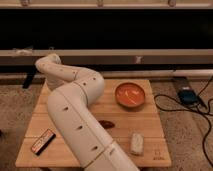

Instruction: Place the bottle in the ceramic bowl

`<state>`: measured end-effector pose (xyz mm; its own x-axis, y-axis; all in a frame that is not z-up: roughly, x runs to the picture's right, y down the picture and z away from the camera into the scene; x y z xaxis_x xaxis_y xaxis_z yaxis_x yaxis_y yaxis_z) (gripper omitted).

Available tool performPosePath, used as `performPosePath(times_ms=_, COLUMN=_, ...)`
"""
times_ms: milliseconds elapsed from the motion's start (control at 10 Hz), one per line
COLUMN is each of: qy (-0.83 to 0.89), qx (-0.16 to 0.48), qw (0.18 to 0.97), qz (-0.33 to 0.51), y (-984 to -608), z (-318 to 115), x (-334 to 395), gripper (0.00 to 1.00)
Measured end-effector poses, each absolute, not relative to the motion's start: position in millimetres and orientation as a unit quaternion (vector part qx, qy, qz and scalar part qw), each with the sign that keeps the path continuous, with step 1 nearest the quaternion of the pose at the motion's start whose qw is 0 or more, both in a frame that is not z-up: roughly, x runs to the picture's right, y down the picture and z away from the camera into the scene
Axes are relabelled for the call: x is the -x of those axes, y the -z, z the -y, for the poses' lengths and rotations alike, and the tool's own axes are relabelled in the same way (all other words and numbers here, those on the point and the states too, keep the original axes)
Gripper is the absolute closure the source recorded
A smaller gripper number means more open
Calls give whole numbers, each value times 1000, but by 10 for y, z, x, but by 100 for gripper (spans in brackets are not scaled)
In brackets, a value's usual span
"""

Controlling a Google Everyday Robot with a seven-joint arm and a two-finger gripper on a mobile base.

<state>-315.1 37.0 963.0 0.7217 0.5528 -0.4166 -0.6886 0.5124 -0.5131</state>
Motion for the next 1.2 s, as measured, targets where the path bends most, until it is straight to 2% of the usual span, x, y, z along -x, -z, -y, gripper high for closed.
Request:
performPosePath(times_ms=300, qy=-359, qx=336, qw=865, qz=-95, y=-9547, z=-346, x=3109, gripper=59)
performPosePath(times_ms=500, qy=-363, qx=330, qw=868, qz=-80, y=-9414, z=-267, x=3060, gripper=76)
performPosePath(times_ms=700, qy=-361, qx=322, qw=874, qz=-52, y=-9080, z=-100, x=3053, gripper=97)
performPosePath(times_ms=800, qy=-361, qx=316, qw=876, qz=-38, y=-8911, z=25, x=3006, gripper=100)
performPosePath(times_ms=1200, qy=-369, qx=301, qw=879, qz=26, y=-8122, z=589, x=2786, gripper=100)
